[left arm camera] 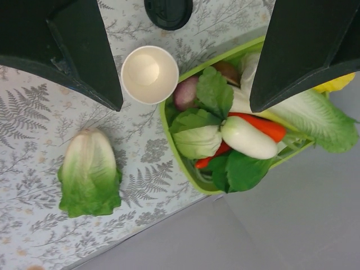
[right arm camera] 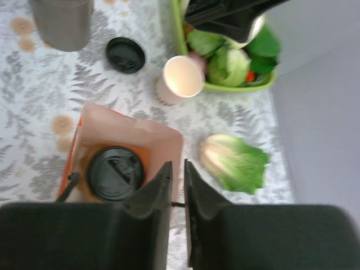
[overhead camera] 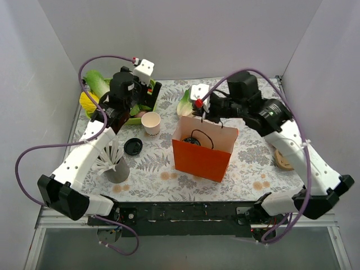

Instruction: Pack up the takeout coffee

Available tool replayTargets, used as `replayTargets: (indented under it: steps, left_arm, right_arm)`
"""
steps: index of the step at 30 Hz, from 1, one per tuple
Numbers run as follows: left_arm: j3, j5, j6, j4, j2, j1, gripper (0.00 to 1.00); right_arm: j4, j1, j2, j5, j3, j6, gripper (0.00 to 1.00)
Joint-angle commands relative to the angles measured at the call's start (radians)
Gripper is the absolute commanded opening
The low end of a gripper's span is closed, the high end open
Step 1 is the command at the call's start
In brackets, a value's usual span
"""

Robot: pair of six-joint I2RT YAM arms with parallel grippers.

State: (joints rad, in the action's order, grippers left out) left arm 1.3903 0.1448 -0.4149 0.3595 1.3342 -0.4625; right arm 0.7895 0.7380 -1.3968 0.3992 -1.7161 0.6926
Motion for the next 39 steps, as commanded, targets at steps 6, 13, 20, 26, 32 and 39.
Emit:
replayTargets:
  steps: [6, 13, 20, 26, 32, 39]
  left_arm:
    - [0.154, -0.056, 0.113, 0.478, -0.176, 0.120, 0.93]
    - [0.095, 0.075, 0.051, 0.811, -0.270, 0.130, 0.79]
    - [0.081, 0.010, 0.028, 0.976, -0.161, 0.192, 0.66]
    - [0.084, -0.017, 0.086, 0.943, -0.087, 0.283, 0.57]
    - [0.167, -0.056, 0.134, 0.976, -0.001, 0.384, 0.54]
    - [0.216, -0.139, 0.105, 1.016, 0.025, 0.386, 0.53]
  right_arm:
    - [-0.133, 0.000, 0.159, -0.068, 0.081, -0.077, 0.52]
    - [-0.168, 0.001, 0.160, -0.045, 0.113, -0.128, 0.58]
    - [-0.095, 0.000, 0.125, 0.020, 0.062, -0.219, 0.59]
    - [-0.092, 0.001, 0.179, 0.027, 0.105, -0.225, 0.59]
    - [-0.085, 0.000, 0.212, 0.026, 0.141, -0.222, 0.59]
    - [-0.118, 0.000, 0.237, 0.024, 0.184, -0.228, 0.59]
